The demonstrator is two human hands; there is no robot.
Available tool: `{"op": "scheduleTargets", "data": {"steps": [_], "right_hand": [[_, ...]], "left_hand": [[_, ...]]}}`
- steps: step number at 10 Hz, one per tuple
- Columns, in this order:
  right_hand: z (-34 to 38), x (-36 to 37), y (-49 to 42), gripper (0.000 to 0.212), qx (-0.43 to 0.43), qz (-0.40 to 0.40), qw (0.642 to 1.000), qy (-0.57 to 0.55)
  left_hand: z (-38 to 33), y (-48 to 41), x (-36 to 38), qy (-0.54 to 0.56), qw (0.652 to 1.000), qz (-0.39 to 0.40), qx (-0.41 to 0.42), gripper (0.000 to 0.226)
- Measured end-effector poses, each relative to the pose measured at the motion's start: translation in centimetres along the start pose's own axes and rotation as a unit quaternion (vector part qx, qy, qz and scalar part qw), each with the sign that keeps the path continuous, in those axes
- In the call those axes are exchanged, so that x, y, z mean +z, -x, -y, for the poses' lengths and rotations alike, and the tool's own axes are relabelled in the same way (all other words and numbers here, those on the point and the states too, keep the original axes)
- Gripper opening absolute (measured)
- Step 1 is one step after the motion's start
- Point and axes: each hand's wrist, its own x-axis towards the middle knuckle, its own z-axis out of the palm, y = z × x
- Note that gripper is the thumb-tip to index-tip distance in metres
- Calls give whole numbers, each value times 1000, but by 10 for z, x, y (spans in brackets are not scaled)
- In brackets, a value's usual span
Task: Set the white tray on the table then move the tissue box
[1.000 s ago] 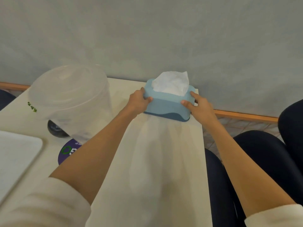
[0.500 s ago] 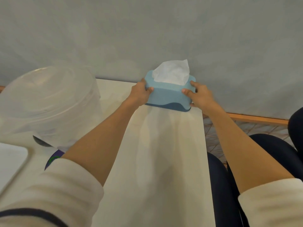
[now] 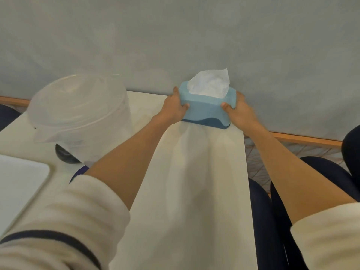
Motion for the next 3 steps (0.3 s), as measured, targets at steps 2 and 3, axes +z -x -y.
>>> {"op": "scheduleTargets", "data": {"steps": [2,3], "right_hand": [[22,-7,33,61,0,-64,995,79],[33,-4,56,60,-9,-85,989,120]], "left_hand": [[-1,33,-13,-16,998,-24,64,72],[5,54,-17,-29,994,-20,108,72]]}}
